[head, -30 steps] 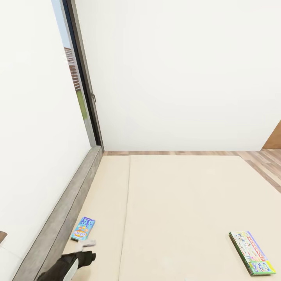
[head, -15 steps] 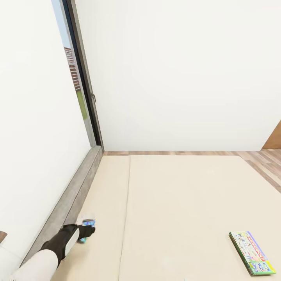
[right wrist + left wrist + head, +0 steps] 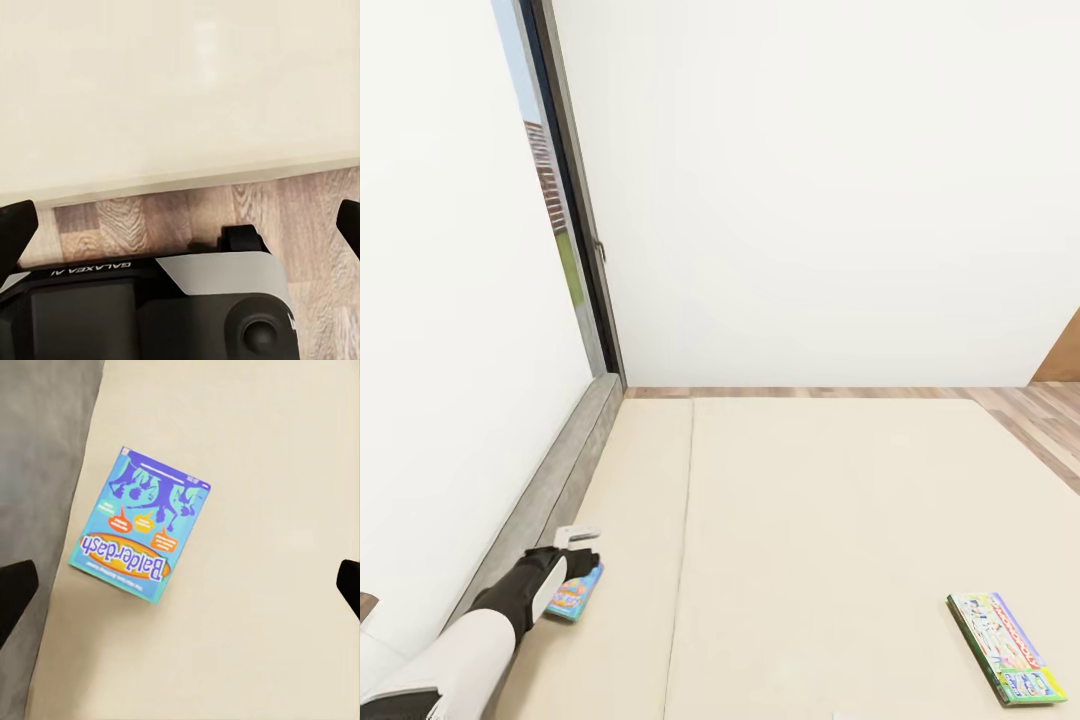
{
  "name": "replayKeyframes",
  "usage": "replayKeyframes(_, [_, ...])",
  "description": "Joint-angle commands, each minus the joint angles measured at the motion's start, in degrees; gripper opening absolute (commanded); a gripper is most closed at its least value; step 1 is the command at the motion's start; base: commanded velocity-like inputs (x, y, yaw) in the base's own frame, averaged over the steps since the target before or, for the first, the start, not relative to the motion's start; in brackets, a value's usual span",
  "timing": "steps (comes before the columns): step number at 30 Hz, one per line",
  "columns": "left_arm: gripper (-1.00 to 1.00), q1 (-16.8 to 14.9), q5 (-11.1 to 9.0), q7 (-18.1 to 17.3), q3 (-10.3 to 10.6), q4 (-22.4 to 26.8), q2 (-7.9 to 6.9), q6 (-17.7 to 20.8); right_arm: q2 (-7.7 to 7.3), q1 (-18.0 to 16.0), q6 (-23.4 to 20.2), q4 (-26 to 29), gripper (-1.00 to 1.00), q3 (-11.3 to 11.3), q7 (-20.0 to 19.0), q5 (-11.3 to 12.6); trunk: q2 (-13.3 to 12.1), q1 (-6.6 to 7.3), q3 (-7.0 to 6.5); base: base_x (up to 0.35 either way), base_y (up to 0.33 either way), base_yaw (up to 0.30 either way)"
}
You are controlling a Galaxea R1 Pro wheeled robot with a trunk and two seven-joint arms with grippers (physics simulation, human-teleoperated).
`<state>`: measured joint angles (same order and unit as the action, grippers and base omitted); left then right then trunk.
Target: Put all the toys in the child's room - the three board games (two on the bed and one on the table), the two jigsaw puzzles on the table, and the tennis ball on the table - inside the toy box on the table in the child's room.
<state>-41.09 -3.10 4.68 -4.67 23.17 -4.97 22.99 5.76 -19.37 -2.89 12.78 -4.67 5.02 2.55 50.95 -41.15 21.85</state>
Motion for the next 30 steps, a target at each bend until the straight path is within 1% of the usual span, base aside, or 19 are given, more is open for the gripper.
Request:
replayKeyframes(1, [1.00,-0.1,-0.3,0.4,-0.1,0.1,-0.03,0.1,0.04,0.0,-0.3,0.1,1.00,-0.3,0.1,0.3,0.0,-0.01,0.07,0.000,0.000,0.000])
replayKeyframes(4, [1.00,-0.2,-0.3,0.9,-0.1,0.1,-0.19,-1.1,0.14,0.0,-0.3,0.1,1.00,-0.3,0.1,0.3,0.0,-0.01,0.07,0.000,0.000,0.000])
replayKeyframes(10, [1.00,-0.2,-0.3,1.2,-0.2,0.1,-0.23,-2.0,0.32,0.0,-0.3,0.2,1.00,-0.3,0.1,0.3,0.0,-0.01,0.07,0.000,0.000,0.000])
replayKeyframes(30, [1.00,-0.2,-0.4,1.2,-0.1,0.1,-0.20,-2.2,0.30,0.0,-0.3,0.4,1.00,-0.3,0.1,0.3,0.0,-0.01,0.07,0.000,0.000,0.000])
